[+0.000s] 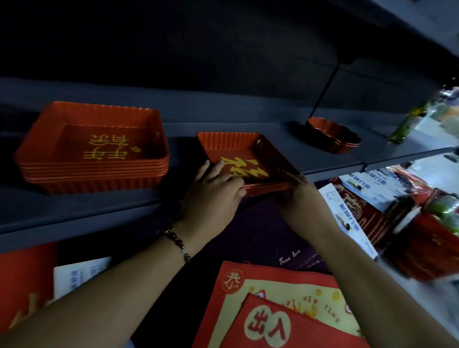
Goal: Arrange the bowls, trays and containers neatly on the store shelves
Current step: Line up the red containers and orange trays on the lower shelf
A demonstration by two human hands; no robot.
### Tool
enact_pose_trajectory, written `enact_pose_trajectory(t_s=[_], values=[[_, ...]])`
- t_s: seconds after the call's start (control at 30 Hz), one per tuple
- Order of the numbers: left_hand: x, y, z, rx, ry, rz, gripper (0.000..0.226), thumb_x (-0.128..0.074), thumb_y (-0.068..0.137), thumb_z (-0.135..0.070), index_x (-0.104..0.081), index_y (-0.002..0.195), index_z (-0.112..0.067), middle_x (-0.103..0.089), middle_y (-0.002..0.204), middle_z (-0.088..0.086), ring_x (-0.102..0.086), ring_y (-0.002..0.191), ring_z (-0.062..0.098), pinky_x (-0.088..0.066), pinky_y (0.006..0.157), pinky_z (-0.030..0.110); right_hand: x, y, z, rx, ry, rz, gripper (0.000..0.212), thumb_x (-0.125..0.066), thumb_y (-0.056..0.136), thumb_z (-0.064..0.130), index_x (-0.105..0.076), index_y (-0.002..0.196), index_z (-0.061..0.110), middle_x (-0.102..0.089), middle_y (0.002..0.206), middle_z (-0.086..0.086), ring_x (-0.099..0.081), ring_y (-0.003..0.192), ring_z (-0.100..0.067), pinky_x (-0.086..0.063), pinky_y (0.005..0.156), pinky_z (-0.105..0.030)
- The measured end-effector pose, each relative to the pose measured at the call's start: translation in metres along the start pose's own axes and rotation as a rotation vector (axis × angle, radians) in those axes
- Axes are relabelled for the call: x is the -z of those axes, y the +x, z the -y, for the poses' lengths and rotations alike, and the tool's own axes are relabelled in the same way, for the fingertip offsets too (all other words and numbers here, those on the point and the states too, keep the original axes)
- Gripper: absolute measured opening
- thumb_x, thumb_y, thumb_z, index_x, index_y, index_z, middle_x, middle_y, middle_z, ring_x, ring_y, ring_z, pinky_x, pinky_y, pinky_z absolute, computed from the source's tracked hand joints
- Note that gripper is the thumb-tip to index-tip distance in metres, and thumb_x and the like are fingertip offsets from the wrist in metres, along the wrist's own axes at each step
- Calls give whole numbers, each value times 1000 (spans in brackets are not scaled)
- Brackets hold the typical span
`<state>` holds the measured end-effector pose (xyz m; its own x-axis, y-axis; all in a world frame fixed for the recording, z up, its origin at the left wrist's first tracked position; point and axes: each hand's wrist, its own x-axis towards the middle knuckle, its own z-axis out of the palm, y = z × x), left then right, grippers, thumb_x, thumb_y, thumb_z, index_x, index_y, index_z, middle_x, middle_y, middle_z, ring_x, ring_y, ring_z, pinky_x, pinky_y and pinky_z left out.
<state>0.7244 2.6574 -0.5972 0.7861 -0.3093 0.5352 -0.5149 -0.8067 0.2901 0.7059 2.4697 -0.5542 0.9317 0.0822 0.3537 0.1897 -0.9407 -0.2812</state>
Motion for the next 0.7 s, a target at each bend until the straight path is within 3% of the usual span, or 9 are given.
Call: enact_pose_trajectory(t_s=[0.13,0.23,0.33,0.47,0.6,0.7], values=[[-1,9,-4,18,-7,-58,16,-64,89,-26,-74,93,-14,-71,93,4,-59,104,25,-28,109,40,2,-2,-22,-92,33,2,60,-63,82,6,-48,139,20,-45,145,-4,-42,132,-23,-31,103,-21],[10,11,-8,121,-60,-37,18,-66,87,-30,-73,98,-17,-66,101,6,-52,105,28,-36,95,36,2,-1,-30,-125,58,9,64,-61,84,7,-43,142,25,-39,149,0,-44,130,-19,-30,96,-16],[15,15,-7,226,-71,29,26,-67,86,-41,-71,105,-24,-59,111,3,-47,102,26,-32,82,31,2,2,-32,-130,49,-2,62,-60,85,6,-44,142,26,-38,148,-1,-47,125,-18,-29,91,-12],[19,15,-14,275,-212,44,24,-65,84,-50,-71,94,-29,-54,100,-2,-49,95,17,-36,75,28,-4,4,-33,-139,51,-24,52,-60,91,14,-47,139,28,-38,146,-6,-49,124,-24,-33,94,-18],[30,16,-26,202,-82,-2,21,-61,91,-35,-68,107,-23,-59,104,-2,-38,96,14,-24,84,30,-8,5,-33,-126,50,-50,50,-61,91,17,-49,138,26,-38,145,-8,-50,123,-26,-36,93,-21],[34,18,-25,175,-101,-85,14,-70,85,-26,-67,98,-20,-48,92,-12,-37,100,13,-23,82,30,-7,6,-29,-101,71,-81,47,-61,90,16,-52,135,27,-37,146,-9,-47,127,-27,-36,93,-22]])
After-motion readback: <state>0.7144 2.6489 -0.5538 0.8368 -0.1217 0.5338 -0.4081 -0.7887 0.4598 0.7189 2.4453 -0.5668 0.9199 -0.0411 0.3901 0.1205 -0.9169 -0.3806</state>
